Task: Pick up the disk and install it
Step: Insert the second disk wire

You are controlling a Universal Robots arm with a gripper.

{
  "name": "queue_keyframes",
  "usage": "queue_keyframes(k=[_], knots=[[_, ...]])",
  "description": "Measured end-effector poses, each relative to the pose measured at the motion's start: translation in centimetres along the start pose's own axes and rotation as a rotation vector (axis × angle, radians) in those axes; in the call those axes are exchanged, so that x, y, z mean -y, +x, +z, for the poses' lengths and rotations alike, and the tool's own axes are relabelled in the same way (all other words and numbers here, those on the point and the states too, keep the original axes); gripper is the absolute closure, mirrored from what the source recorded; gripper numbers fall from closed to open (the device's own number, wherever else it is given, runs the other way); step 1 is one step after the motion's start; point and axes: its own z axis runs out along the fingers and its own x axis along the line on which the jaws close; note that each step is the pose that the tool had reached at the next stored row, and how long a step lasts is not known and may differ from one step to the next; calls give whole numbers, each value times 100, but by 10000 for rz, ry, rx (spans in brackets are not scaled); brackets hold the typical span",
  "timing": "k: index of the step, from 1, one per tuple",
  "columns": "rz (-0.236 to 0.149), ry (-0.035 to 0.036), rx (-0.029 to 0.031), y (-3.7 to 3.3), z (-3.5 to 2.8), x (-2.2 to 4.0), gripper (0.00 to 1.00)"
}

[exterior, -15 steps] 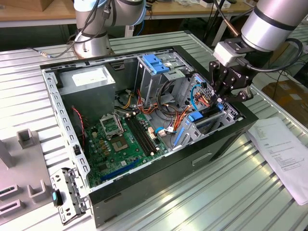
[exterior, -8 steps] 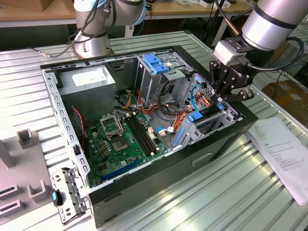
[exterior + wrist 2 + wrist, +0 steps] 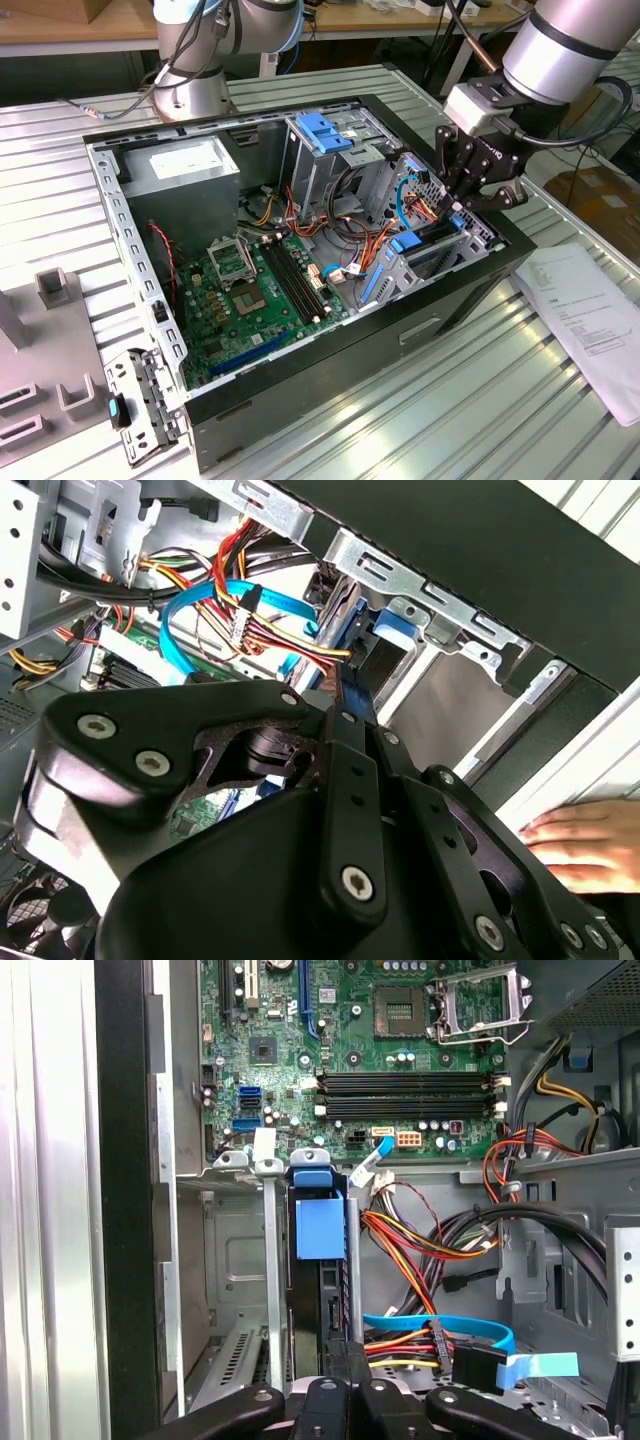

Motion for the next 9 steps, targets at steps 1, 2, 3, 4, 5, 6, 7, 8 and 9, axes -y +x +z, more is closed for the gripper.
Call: queue_keyframes(k=[1,2,3,4,5,6,7,8,9], knots=[[1,0,-3,0,-4,-26,89],[0,0,-2,1,-20,-37,89],[-1,0,0,-1,-52,-38,89],[-1,0,1,-5,-107,-39,89],[0,0,-1,-8,-144,-40,89],[0,0,-3,-14,-180,-40,89],[0,0,-8,-22,-204,-41,89],[0,0,-9,-31,-220,-42,89],[0,0,-5,-45,-231,-43,89]])
